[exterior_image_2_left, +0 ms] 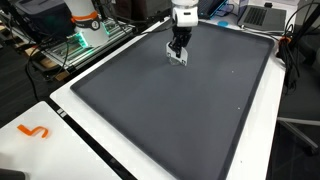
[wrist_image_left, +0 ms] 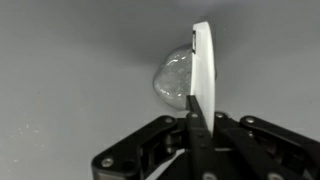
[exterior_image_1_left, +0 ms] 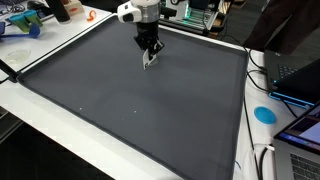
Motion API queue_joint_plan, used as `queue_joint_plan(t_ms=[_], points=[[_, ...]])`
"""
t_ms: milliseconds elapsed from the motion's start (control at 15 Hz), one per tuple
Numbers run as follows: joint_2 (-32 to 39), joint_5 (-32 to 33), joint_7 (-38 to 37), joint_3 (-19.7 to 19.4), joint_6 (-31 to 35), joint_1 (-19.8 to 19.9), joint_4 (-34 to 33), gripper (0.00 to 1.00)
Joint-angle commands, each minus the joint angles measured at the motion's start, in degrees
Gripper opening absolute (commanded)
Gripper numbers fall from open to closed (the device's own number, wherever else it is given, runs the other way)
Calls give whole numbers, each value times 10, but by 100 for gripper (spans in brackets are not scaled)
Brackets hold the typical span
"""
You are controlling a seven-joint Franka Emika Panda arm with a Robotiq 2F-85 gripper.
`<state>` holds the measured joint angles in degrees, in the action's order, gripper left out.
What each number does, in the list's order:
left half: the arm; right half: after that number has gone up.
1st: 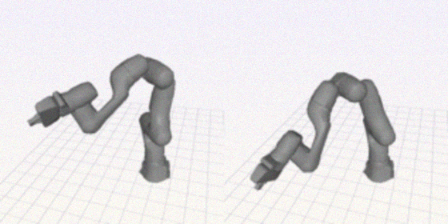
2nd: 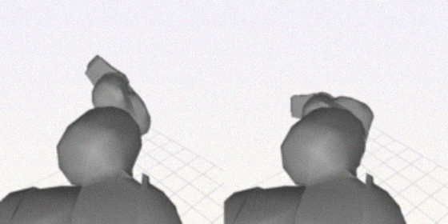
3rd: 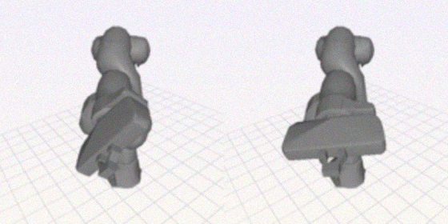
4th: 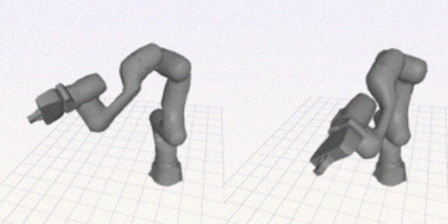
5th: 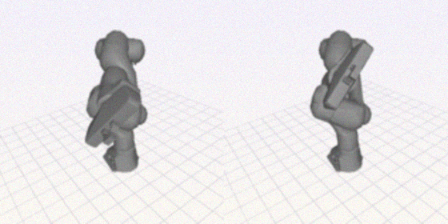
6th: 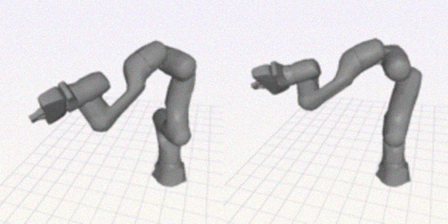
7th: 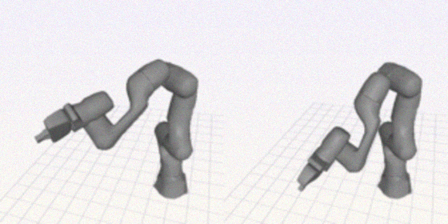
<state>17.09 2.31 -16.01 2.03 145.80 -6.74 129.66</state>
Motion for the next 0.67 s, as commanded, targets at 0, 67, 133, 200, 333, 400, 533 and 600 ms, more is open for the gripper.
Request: queue_joint_plan(t_ms=[0,67,133,200,333,400,533,600], points=[[22,-6,-4,-6,-11,0,2,1],[23,-7,-5,-6,-9,0,5,1],[23,-16,4,-3,-6,4,8,1],[24,-22,5,-2,1,6,12,1],[23,-32,12,0,10,10,19,1],[22,-34,12,-1,12,11,22,1],[18,-40,18,0,8,13,28,1],[16,-40,23,1,3,14,31,1]])
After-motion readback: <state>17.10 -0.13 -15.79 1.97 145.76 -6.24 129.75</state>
